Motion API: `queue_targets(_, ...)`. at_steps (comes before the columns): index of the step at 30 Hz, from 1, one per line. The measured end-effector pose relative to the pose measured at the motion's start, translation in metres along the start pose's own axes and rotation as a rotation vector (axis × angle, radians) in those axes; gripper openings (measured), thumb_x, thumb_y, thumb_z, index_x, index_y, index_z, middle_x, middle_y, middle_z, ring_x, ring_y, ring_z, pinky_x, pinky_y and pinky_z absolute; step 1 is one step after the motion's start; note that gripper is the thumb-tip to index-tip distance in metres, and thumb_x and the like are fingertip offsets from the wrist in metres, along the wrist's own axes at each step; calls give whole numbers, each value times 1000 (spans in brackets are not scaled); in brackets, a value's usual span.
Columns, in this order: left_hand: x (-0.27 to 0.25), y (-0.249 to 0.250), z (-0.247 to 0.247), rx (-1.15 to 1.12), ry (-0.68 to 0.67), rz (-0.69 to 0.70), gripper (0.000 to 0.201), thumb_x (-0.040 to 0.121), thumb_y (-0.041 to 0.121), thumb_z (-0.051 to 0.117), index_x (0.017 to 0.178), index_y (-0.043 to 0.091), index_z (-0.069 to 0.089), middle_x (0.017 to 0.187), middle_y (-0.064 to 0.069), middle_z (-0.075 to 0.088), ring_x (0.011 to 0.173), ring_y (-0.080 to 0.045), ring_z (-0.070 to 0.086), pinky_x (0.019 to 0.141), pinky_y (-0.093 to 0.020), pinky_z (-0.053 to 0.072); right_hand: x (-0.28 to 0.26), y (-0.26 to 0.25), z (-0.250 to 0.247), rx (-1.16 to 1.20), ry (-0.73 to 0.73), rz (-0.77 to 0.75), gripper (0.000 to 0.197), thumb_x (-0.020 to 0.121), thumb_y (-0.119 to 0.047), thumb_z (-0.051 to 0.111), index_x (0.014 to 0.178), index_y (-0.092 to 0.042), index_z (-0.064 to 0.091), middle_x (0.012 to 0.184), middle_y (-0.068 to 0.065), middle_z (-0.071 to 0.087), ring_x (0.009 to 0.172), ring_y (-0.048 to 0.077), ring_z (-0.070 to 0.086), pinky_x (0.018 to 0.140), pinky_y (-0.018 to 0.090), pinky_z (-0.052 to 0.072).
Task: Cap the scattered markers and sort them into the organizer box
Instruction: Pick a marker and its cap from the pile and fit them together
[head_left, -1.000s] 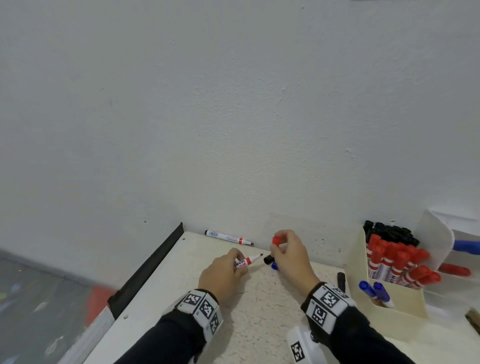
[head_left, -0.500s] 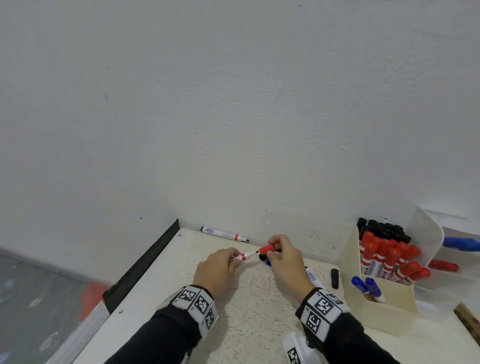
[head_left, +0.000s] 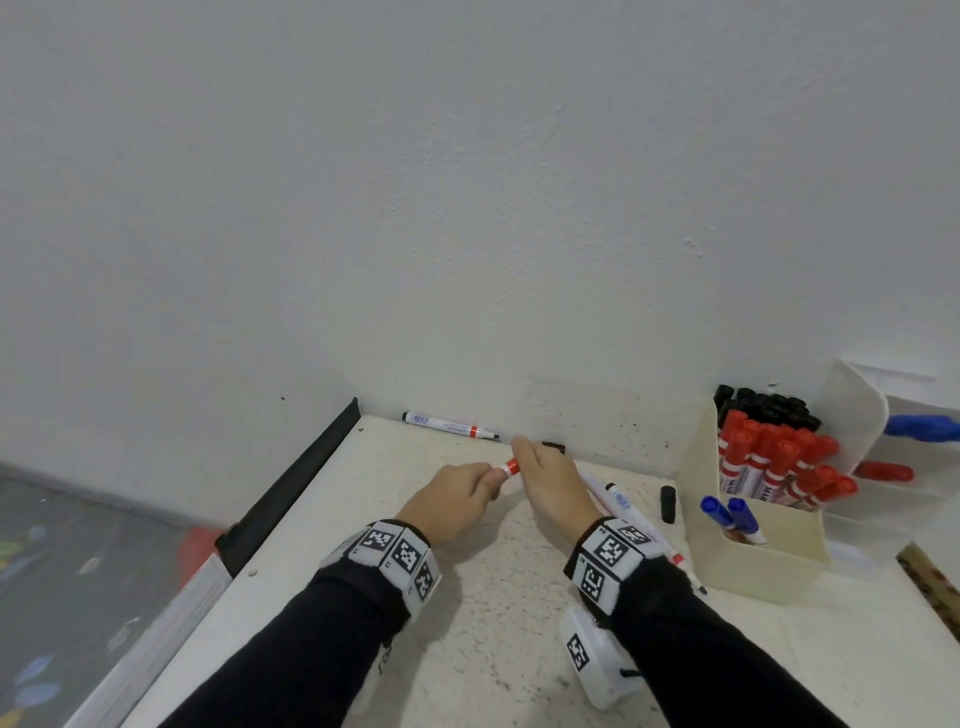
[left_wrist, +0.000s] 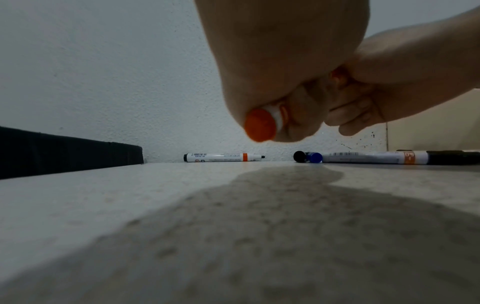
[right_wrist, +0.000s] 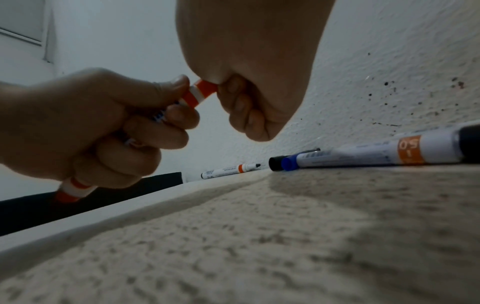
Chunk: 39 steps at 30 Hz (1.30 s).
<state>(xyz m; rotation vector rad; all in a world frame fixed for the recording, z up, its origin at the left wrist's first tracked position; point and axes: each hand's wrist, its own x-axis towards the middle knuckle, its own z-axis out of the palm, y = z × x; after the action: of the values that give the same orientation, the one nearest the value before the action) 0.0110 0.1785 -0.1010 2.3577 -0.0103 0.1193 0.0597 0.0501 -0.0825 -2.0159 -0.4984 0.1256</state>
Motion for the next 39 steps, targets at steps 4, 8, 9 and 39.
queue_targets(4, 0, 5, 1, -266, -78, -38, 44, 99, 39, 33, 60, 20, 39, 49, 8, 41, 42, -9, 34, 45, -23, 32, -1, 1, 1, 65, -1, -68, 41, 98, -23, 39, 58, -21, 32, 54, -7, 31, 53, 8, 29, 54, 28, 25)
queue_targets(8, -1, 8, 2, -478, -184, -154, 43, 99, 44, 31, 65, 18, 38, 40, 14, 32, 33, -5, 22, 35, -15, 18, 0, 4, -5, 54, -57, -102, 38, 98, -27, 40, 61, -19, 37, 56, -7, 34, 56, 9, 32, 55, 25, 28)
queue_targets(9, 0, 9, 1, -499, -198, -160, 44, 98, 45, 31, 65, 18, 40, 42, 13, 33, 34, -5, 23, 35, -16, 19, 0, 4, -6, 44, -65, -102, 38, 97, -29, 41, 61, -19, 39, 54, -9, 36, 54, 9, 32, 54, 24, 28)
queue_targets(39, 67, -24, -8, 862, 74, -232, 25, 91, 36, 38, 113, 37, 50, 117, 9, 51, 118, -15, 45, 106, -49, 20, -65, -9, -222, -186, 814, -242, 9, 100, -14, 33, 100, -15, 42, 78, -5, 57, 65, 1, 53, 57, 7, 42)
